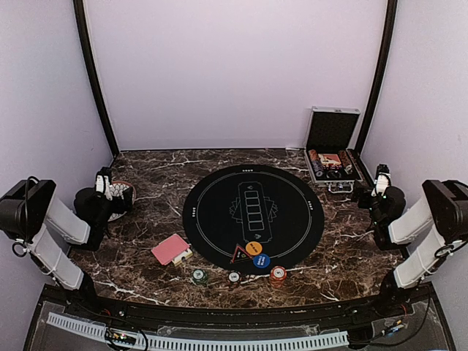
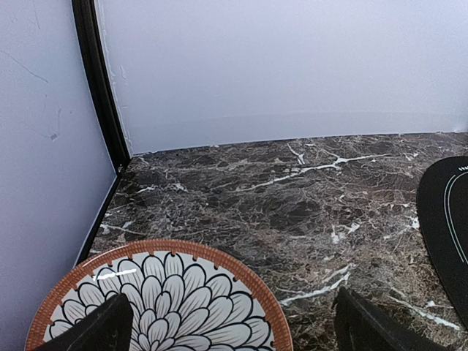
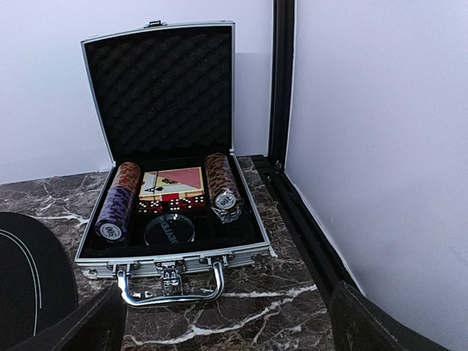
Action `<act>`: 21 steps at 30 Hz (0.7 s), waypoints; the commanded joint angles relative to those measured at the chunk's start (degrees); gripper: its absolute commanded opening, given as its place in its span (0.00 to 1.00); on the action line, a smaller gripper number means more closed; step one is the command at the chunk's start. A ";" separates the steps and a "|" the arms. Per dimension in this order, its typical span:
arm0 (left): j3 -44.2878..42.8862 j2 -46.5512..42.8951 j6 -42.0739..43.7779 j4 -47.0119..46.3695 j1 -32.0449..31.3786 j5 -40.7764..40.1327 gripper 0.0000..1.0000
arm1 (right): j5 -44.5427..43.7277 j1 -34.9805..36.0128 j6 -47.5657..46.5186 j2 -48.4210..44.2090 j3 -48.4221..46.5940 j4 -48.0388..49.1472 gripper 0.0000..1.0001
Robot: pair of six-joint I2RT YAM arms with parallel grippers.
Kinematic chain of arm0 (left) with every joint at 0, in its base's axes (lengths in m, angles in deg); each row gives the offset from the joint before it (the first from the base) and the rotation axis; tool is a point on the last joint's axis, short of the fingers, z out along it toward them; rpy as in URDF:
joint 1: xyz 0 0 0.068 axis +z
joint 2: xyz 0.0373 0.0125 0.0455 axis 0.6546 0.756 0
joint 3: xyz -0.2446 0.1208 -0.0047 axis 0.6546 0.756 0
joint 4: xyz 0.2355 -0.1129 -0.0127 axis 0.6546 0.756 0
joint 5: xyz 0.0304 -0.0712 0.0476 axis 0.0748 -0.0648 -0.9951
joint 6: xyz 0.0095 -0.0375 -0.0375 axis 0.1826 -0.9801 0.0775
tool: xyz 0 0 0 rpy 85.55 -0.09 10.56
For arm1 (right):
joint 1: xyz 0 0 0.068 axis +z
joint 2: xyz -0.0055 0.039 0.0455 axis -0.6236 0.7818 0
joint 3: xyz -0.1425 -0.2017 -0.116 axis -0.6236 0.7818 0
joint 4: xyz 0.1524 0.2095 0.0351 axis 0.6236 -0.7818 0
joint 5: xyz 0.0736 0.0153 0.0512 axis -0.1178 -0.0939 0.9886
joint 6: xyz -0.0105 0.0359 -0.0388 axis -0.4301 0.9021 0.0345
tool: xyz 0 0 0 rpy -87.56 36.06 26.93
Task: Distribute texas hold em gaming equipment
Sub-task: Move the all-in button to the poker table mat.
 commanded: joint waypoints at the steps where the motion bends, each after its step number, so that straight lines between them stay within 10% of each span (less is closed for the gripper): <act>1: -0.63 0.25 0.72 -1.21 -0.20 0.31 0.99 | 0.10 -0.12 0.29 0.24 -0.08 2.13 0.99; 12: -1.27 -0.77 0.60 0.61 -0.04 1.34 0.99 | -3.66 0.30 1.28 -1.19 -1.20 0.08 0.98; 21: -17.40 -9.44 4.62 37.65 1.21 7.10 0.99 | -5.88 0.60 6.05 -15.37 -18.36 -35.94 0.99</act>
